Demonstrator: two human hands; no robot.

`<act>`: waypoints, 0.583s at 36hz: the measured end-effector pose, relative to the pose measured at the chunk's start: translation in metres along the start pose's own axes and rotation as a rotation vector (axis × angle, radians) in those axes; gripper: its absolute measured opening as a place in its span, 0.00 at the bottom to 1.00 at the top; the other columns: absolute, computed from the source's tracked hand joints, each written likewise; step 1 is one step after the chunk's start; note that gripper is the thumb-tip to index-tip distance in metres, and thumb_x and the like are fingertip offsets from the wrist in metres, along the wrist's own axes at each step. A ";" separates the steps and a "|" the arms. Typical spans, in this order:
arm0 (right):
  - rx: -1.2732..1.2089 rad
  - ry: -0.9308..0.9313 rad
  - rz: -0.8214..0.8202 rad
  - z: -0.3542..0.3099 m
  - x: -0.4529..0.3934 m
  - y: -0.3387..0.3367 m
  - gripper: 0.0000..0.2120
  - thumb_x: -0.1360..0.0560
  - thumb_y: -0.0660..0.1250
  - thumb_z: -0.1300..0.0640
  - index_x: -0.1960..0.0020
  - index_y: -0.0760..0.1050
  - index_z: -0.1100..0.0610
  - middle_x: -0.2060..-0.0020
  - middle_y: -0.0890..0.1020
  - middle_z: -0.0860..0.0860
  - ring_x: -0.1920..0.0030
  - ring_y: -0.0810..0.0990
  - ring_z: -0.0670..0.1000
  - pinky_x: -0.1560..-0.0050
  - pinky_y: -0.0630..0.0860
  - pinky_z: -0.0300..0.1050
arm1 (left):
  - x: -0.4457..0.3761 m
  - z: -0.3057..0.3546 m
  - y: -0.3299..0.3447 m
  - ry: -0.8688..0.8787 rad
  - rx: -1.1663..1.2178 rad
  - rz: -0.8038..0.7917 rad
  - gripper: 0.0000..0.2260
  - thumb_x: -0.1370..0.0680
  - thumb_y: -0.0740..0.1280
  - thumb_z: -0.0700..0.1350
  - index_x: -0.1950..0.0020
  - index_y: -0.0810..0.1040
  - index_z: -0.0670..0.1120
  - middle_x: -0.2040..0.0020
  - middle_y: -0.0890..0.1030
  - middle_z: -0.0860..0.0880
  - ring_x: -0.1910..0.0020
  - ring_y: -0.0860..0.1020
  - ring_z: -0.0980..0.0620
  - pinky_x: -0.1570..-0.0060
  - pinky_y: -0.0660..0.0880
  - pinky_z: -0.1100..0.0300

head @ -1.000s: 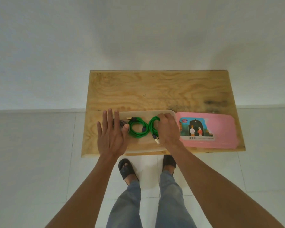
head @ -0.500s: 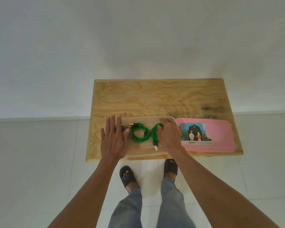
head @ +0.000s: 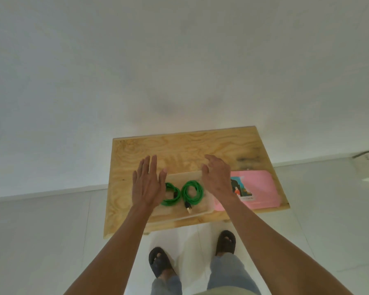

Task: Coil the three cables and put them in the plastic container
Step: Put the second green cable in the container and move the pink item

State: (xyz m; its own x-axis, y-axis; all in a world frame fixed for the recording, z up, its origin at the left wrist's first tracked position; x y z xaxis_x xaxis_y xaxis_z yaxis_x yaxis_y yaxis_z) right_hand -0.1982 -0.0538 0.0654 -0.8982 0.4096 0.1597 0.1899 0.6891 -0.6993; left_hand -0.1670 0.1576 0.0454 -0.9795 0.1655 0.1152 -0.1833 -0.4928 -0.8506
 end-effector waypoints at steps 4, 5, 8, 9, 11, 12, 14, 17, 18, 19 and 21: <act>-0.084 -0.042 0.043 0.000 -0.008 -0.029 0.18 0.21 0.65 0.58 0.31 0.74 0.56 0.39 0.80 0.56 0.41 0.80 0.52 0.43 0.71 0.37 | -0.010 0.039 -0.001 0.063 0.049 0.030 0.29 0.17 0.51 0.61 0.19 0.53 0.48 0.19 0.58 0.43 0.20 0.55 0.45 0.23 0.55 0.44; -0.101 -0.047 0.048 0.003 -0.011 -0.036 0.19 0.21 0.65 0.58 0.30 0.74 0.55 0.38 0.80 0.55 0.43 0.80 0.50 0.46 0.70 0.34 | -0.012 0.050 0.000 0.079 0.058 0.036 0.30 0.17 0.52 0.61 0.19 0.54 0.48 0.20 0.59 0.43 0.21 0.56 0.44 0.24 0.56 0.44; -0.157 -0.069 0.080 0.015 -0.023 -0.061 0.20 0.21 0.66 0.57 0.30 0.73 0.54 0.39 0.80 0.53 0.45 0.81 0.49 0.47 0.71 0.37 | -0.018 0.088 0.009 0.115 0.084 0.044 0.31 0.18 0.57 0.59 0.19 0.56 0.46 0.21 0.61 0.42 0.22 0.60 0.43 0.26 0.60 0.44; -0.164 -0.073 0.090 0.021 -0.027 -0.071 0.20 0.21 0.67 0.56 0.30 0.73 0.53 0.39 0.80 0.53 0.46 0.81 0.49 0.47 0.72 0.37 | -0.020 0.100 0.014 0.120 0.092 0.045 0.31 0.18 0.58 0.59 0.20 0.57 0.46 0.21 0.62 0.42 0.23 0.61 0.43 0.27 0.62 0.44; -0.175 -0.066 0.095 0.039 -0.036 -0.092 0.20 0.22 0.67 0.55 0.30 0.73 0.53 0.40 0.80 0.52 0.47 0.80 0.48 0.48 0.71 0.37 | -0.024 0.126 0.030 0.108 0.113 0.037 0.31 0.18 0.59 0.60 0.20 0.58 0.46 0.22 0.63 0.42 0.24 0.63 0.42 0.29 0.65 0.43; -0.176 -0.061 0.101 0.050 -0.040 -0.103 0.20 0.22 0.68 0.55 0.30 0.73 0.53 0.40 0.80 0.52 0.48 0.80 0.48 0.48 0.71 0.37 | -0.024 0.138 0.039 0.097 0.123 0.032 0.31 0.18 0.59 0.60 0.20 0.58 0.46 0.22 0.64 0.42 0.24 0.63 0.42 0.30 0.67 0.42; -0.165 -0.041 0.114 0.077 -0.049 -0.123 0.20 0.22 0.68 0.55 0.31 0.73 0.53 0.41 0.80 0.53 0.50 0.79 0.48 0.49 0.71 0.37 | -0.023 0.162 0.061 0.082 0.136 0.019 0.30 0.18 0.60 0.58 0.21 0.59 0.46 0.23 0.65 0.42 0.25 0.64 0.42 0.31 0.67 0.42; -0.131 0.008 0.090 0.125 -0.062 -0.145 0.21 0.23 0.68 0.55 0.30 0.72 0.53 0.40 0.80 0.55 0.47 0.81 0.52 0.44 0.75 0.42 | -0.021 0.191 0.097 0.069 0.129 -0.023 0.29 0.18 0.63 0.53 0.21 0.59 0.44 0.24 0.65 0.41 0.25 0.64 0.41 0.29 0.65 0.44; -0.109 0.029 0.066 0.141 -0.066 -0.149 0.22 0.23 0.68 0.55 0.29 0.72 0.53 0.39 0.80 0.56 0.45 0.81 0.53 0.41 0.75 0.44 | -0.019 0.198 0.109 0.048 0.123 -0.043 0.29 0.19 0.63 0.52 0.21 0.59 0.43 0.24 0.65 0.40 0.25 0.63 0.40 0.29 0.65 0.43; -0.086 0.051 0.038 0.156 -0.068 -0.152 0.23 0.23 0.67 0.55 0.29 0.71 0.53 0.39 0.79 0.56 0.43 0.81 0.54 0.39 0.76 0.46 | -0.017 0.202 0.121 0.018 0.115 -0.062 0.29 0.19 0.64 0.51 0.22 0.59 0.43 0.24 0.65 0.40 0.25 0.63 0.40 0.29 0.65 0.43; -0.051 0.080 -0.018 0.183 -0.068 -0.156 0.24 0.22 0.67 0.55 0.28 0.69 0.53 0.37 0.78 0.56 0.40 0.80 0.55 0.36 0.76 0.50 | -0.013 0.205 0.143 -0.046 0.089 -0.095 0.29 0.19 0.65 0.50 0.22 0.60 0.42 0.25 0.66 0.39 0.25 0.64 0.39 0.29 0.64 0.42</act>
State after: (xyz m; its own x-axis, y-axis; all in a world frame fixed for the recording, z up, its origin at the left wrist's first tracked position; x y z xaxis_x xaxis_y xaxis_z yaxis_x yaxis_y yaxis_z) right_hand -0.2394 -0.2987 0.0360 -0.8677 0.4414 0.2285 0.1954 0.7256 -0.6598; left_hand -0.1981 -0.0900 0.0274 -0.9599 0.1762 0.2181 -0.2798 -0.5511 -0.7861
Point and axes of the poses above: each hand's wrist, its own x-axis away from the middle knuckle, its own y-axis out of the palm, z = x × y, the point moved 3 cm from there along -x, towards the middle knuckle
